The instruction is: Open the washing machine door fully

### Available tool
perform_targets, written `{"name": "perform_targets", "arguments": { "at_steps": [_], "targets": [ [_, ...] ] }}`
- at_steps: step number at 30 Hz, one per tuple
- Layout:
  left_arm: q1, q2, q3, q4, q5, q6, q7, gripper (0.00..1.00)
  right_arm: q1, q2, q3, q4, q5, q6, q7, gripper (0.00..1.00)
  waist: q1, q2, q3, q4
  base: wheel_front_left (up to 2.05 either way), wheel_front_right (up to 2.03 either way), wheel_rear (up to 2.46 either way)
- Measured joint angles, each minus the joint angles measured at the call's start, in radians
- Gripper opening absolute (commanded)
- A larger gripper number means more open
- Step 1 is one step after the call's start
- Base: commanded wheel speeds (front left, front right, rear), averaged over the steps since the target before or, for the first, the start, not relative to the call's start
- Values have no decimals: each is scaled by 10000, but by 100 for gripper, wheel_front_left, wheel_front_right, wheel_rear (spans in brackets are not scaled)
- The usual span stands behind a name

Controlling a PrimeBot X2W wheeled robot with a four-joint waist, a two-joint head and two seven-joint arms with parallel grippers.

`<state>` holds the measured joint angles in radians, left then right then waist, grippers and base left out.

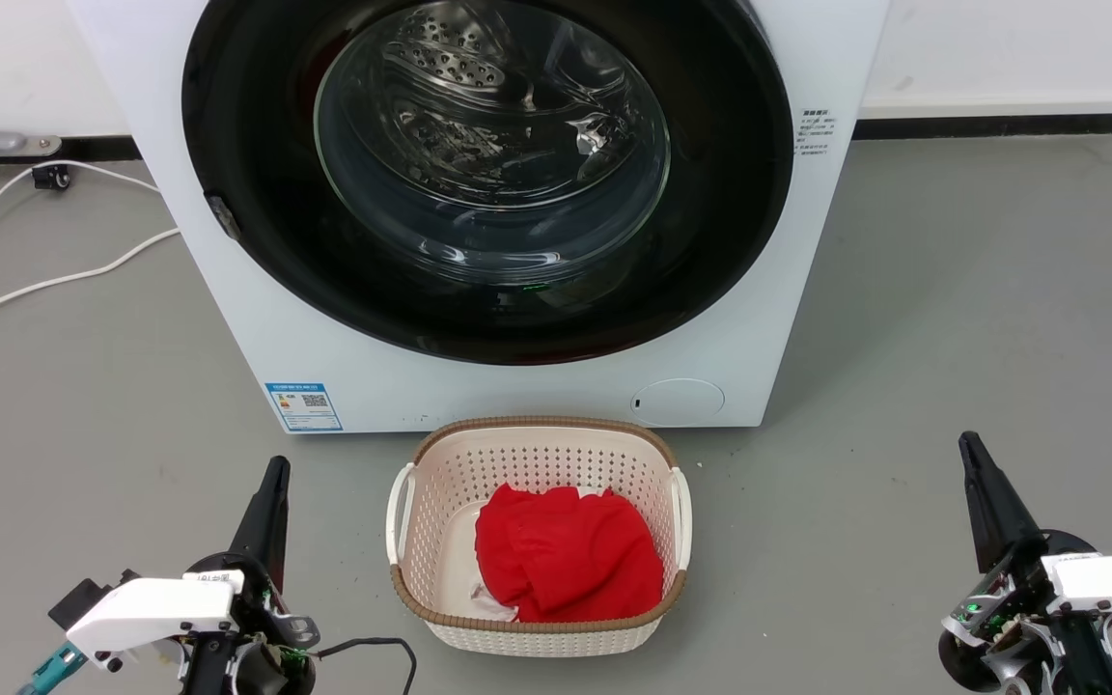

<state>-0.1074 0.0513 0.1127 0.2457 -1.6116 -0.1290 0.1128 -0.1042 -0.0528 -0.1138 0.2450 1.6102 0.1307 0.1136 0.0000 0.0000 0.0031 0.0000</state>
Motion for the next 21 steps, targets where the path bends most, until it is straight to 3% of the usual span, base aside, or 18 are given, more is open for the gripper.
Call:
{"name": "perform_targets", "arguments": {
  "at_steps": [1, 2, 10, 21],
  "targets": [
    [0, 0, 0, 0, 0, 0, -2, 0, 0, 0, 0, 0, 0, 0, 0, 0, 0, 0, 0, 0, 0, 0, 0],
    [11, -4, -10, 42, -4, 2, -6, 100, 19, 0, 2, 31, 2, 2, 0, 100, 0, 0, 0, 0, 0, 0, 0],
    [254, -35, -314, 67, 71, 12, -240, 100, 316, 13, 161, 123, -38, 0, -276, 100, 0, 0, -7, -10, 0, 0, 0],
    [255, 33, -665, -633, 1095, 12, -890, 100, 458, 19, 336, -573, -1388, 0, -882, 100, 0, 0, -37, -35, 0, 0, 0]
  ]
}}
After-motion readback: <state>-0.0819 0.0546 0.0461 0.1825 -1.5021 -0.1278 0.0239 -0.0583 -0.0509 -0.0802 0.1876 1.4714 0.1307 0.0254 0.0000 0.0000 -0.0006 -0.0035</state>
